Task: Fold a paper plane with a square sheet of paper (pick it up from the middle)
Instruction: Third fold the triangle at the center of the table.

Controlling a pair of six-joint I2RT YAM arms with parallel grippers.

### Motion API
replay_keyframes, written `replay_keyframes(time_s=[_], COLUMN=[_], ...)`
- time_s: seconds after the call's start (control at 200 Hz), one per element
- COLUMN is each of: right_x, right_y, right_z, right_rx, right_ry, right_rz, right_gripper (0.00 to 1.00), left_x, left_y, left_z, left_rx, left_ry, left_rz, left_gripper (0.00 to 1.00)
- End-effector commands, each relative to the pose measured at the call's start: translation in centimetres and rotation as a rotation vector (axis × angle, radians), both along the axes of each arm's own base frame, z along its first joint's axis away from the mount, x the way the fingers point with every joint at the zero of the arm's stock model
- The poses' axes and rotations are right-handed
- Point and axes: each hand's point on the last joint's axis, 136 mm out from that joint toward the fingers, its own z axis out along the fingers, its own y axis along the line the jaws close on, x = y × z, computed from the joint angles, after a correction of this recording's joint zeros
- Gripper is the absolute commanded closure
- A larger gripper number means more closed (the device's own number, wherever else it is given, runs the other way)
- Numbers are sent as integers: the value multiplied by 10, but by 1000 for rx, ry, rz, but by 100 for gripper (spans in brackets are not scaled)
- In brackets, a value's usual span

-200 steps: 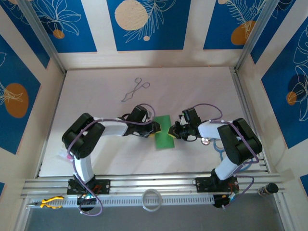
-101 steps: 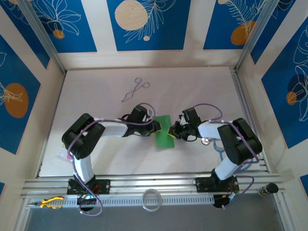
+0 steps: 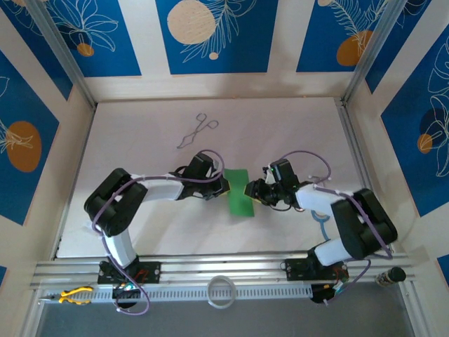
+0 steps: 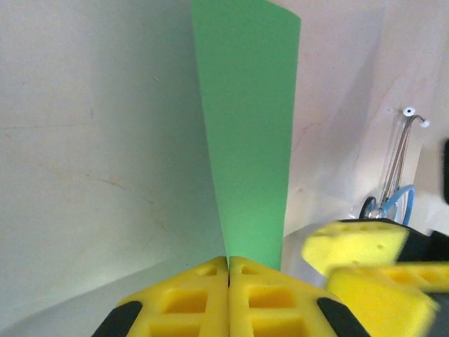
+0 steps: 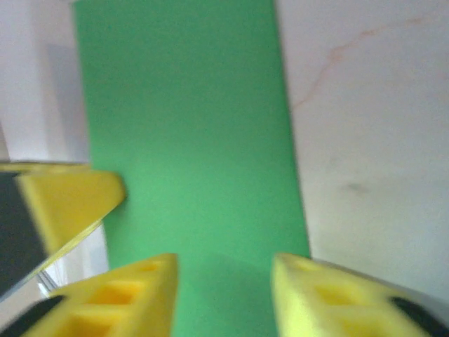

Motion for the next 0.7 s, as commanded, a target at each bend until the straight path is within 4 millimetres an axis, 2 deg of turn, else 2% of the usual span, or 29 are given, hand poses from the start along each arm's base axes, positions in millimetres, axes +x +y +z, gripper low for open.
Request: replay_keyframes(time_s=[0.0, 0.095, 0.18, 0.28, 0.305, 0.335, 0.505, 0.695], right_x=[-5, -8, -12, -28, -34, -41, -59, -57], right_y=[3, 4, 11, 31, 37, 43, 63, 74], right_z=[29, 47, 58, 65, 66, 66, 55, 41], right_rx=[-31, -141, -262, -387, -406, -425, -561, -713], right_ry=[-171, -326, -546, -836, -894, -953, -1067, -1130], right_rz=[79, 128, 211, 381, 427, 489, 633, 640], right_gripper=[48, 47, 44, 38, 31, 28, 28, 28], left_x=[-3, -3, -2, -1, -1, -1, 1, 0], left_y=[9, 11, 12, 12, 12, 13, 14, 13], left_z=[8, 11, 14, 17, 18, 17, 17, 17], left_rx=[6, 4, -6, -12, -12, -10, -7, -7], left_ry=[3, 14, 20, 23, 22, 23, 26, 27], left_rz=[21, 33, 43, 48, 49, 49, 53, 51], left_gripper=[92, 91, 91, 92, 91, 91, 91, 91])
